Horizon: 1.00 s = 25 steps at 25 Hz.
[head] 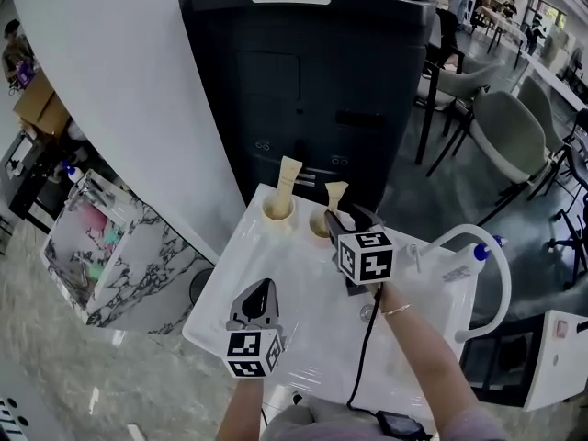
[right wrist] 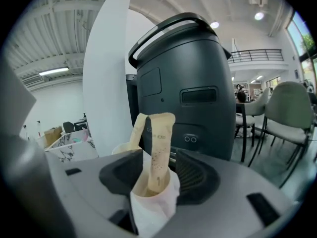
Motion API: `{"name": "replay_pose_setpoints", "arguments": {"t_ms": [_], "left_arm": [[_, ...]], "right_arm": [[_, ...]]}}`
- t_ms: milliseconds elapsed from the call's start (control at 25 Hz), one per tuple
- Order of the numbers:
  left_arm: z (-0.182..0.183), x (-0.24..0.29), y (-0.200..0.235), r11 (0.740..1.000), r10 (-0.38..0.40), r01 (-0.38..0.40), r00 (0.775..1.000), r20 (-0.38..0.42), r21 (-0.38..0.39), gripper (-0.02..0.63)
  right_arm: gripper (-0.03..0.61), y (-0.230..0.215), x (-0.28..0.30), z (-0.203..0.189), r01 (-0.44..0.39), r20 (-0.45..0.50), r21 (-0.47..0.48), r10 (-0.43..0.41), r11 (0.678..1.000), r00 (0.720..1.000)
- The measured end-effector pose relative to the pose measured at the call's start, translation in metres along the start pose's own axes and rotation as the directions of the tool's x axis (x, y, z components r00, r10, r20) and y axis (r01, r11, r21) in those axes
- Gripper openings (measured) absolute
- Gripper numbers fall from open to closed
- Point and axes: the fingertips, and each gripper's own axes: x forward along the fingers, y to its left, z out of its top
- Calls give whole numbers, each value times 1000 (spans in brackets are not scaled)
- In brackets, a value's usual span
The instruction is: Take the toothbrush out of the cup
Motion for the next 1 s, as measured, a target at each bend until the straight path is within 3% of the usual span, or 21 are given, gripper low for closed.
{"name": "replay_pose_setpoints", "arguments": {"t_ms": [240,520,640,840,1000], "left_arm": [[-3,8,-1,1000,-2,2,1000,-5,-12,0],[-9,7,3,1000,15,-15,1000,-15,-21,0],[-9,5,3,999,25,-25,1000,-13,-22,0],[-1,1,1,999,42,-42,999,9,-16,0],[7,-3,-1,999,49,-49,998,33,-13,0]], "right_arm": [[201,1,18,-3,-8,-21,-12,8,1000,1000],[122,-1,23,-5,4,-23,-20,-4,1000,1000],[48,-4,19,0,23,12,-11,-23,1000,1000],[34,-6,6,11,22,82,5,-22,1000,996],[31,-3,-13,36,14,196,7,-15,1000,981]]}}
